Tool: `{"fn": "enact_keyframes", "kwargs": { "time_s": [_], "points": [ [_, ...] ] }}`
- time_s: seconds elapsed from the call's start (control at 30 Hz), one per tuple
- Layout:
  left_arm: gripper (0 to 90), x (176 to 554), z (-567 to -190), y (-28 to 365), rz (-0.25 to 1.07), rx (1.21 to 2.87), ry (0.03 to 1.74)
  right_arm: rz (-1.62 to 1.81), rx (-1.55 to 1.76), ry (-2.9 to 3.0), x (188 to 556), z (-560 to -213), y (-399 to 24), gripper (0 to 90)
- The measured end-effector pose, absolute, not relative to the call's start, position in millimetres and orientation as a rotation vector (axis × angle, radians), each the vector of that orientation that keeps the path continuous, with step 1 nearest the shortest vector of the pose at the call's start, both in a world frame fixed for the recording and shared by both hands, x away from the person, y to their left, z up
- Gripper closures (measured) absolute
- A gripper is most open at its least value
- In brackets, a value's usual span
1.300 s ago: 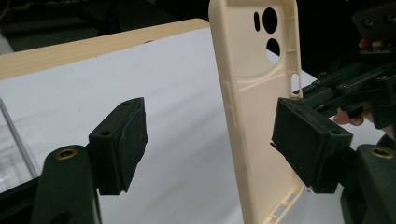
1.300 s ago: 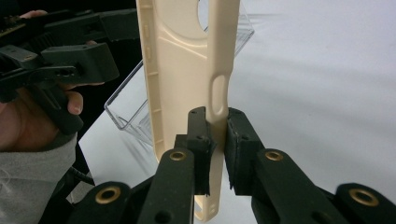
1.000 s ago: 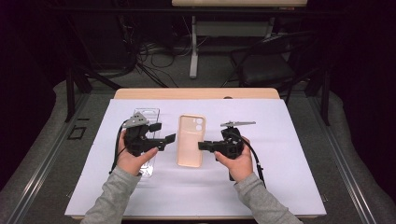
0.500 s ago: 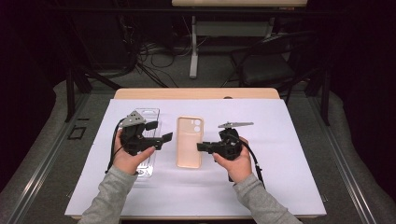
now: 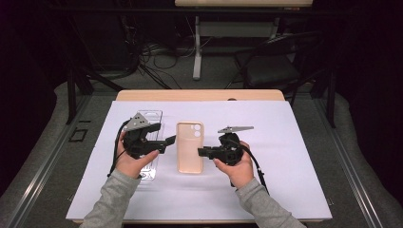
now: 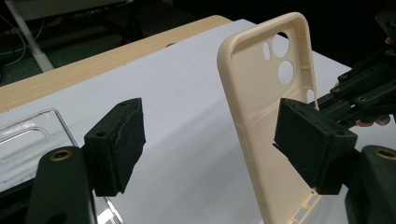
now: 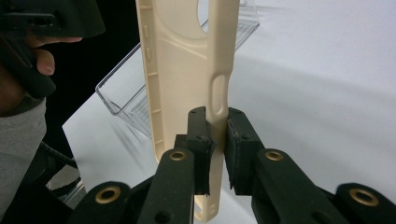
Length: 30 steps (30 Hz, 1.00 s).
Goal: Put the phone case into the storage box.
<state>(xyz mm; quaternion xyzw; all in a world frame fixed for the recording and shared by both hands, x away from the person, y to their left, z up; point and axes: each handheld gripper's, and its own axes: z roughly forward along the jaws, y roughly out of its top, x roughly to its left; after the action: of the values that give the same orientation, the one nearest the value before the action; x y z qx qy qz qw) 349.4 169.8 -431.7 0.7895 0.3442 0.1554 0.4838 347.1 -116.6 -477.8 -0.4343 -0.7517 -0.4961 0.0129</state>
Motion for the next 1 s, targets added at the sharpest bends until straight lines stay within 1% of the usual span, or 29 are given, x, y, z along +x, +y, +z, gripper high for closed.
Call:
{"fn": "enact_keyframes", "kwargs": {
  "time_s": [0.7, 1.0],
  "points": [
    [28.5, 346, -431, 162, 0.433, 1.988, 0.801, -1.509, -1.321, -2.405, 342, -483, -106, 81.4],
    [31.5, 344, -429, 164, 0.452, 1.972, 0.8, -1.501, -1.313, -2.413, 341, -484, -104, 81.4]
  ]
}}
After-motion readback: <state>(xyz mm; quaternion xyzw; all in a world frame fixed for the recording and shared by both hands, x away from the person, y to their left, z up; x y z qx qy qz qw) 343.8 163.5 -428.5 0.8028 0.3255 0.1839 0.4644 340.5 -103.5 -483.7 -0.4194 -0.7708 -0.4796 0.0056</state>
